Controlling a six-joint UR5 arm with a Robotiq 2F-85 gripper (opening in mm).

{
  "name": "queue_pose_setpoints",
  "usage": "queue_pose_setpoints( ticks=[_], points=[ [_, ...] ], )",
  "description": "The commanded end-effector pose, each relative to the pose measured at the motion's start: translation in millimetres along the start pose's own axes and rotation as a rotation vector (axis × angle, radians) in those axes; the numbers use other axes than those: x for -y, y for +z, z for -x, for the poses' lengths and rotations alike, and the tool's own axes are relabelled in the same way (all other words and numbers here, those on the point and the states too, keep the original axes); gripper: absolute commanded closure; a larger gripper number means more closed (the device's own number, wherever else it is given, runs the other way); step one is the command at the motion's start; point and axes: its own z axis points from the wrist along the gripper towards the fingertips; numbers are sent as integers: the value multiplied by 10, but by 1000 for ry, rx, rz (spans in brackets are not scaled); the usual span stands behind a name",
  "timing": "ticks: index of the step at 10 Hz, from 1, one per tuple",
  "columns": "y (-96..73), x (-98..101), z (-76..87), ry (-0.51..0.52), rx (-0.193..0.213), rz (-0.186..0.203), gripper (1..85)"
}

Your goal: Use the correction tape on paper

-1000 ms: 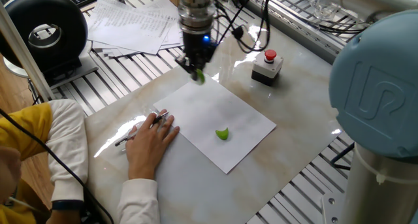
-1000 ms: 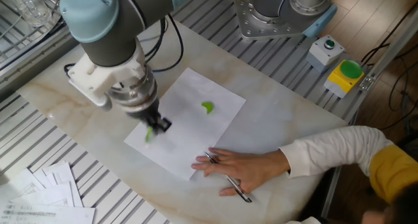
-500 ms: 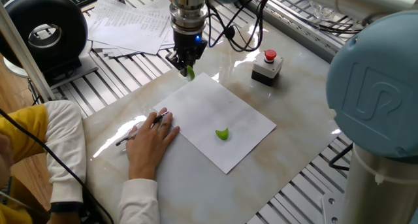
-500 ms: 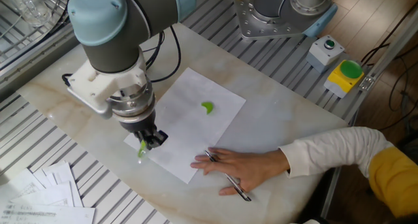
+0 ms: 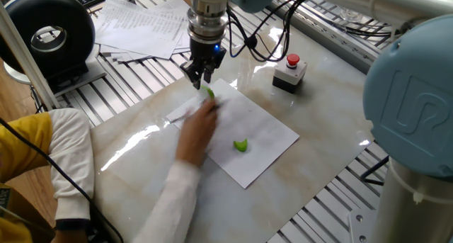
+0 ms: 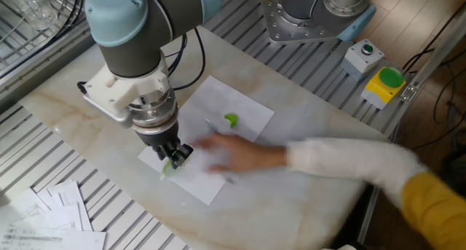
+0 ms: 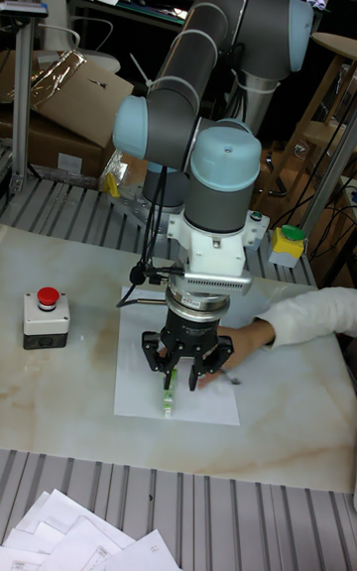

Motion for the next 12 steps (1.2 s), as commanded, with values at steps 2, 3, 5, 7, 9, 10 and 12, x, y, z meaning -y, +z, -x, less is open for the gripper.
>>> queue_pose_setpoints(
  ticks=[2, 3, 5, 7, 9, 10, 12],
  points=[
    [-54, 242, -25, -59, -27, -64, 513],
    [-162, 406, 26, -89, -42, -123, 527],
    [-330, 595, 71, -102, -81, -183, 660],
    [-448, 732, 174, -54, -90, -201, 847],
    [-503, 720, 331, -6, -58, -131, 847],
    [-576, 825, 385, -10, -51, -137, 847],
    [-658, 975, 483, 6, -26, -142, 847]
  ],
)
